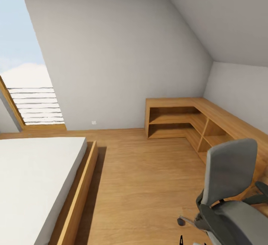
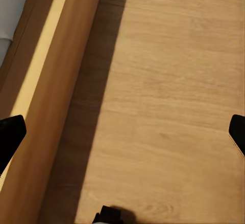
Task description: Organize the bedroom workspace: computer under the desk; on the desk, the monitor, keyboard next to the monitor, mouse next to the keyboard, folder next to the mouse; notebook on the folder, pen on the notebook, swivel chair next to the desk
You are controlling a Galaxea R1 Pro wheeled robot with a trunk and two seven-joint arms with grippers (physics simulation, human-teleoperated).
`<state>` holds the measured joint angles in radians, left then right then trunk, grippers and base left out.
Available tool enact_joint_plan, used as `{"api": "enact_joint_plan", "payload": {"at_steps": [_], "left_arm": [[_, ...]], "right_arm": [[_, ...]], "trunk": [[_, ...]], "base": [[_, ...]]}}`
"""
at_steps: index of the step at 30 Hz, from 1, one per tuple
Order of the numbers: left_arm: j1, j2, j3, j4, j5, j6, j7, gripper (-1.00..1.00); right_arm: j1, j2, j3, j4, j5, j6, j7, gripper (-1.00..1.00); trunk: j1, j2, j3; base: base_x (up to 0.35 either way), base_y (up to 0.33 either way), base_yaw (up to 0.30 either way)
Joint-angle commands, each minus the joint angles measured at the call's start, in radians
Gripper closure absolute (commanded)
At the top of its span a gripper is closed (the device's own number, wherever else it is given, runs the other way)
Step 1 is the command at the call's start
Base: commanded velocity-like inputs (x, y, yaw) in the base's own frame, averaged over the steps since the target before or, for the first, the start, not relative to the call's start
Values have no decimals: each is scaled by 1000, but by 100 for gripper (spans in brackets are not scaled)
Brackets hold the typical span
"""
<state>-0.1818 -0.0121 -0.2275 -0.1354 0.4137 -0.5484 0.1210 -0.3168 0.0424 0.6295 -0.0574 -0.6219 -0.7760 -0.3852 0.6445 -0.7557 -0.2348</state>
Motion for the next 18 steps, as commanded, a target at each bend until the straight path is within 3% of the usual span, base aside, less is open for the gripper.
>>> {"api": "enact_joint_plan", "payload": {"at_steps": [1,18], "left_arm": [[-1,0,-9,0,5,-3,6,-100],[-1,0,-9,3,4,-4,6,-100]], "right_arm": [[-1,0,9,0,-1,0,-9,-100],[-1,0,10,22,1,7,-8,-100]], "trunk": [[1,-1,-1],[1,-1,-1]], "base": [[330,0,-6],[330,0,-1]]}}
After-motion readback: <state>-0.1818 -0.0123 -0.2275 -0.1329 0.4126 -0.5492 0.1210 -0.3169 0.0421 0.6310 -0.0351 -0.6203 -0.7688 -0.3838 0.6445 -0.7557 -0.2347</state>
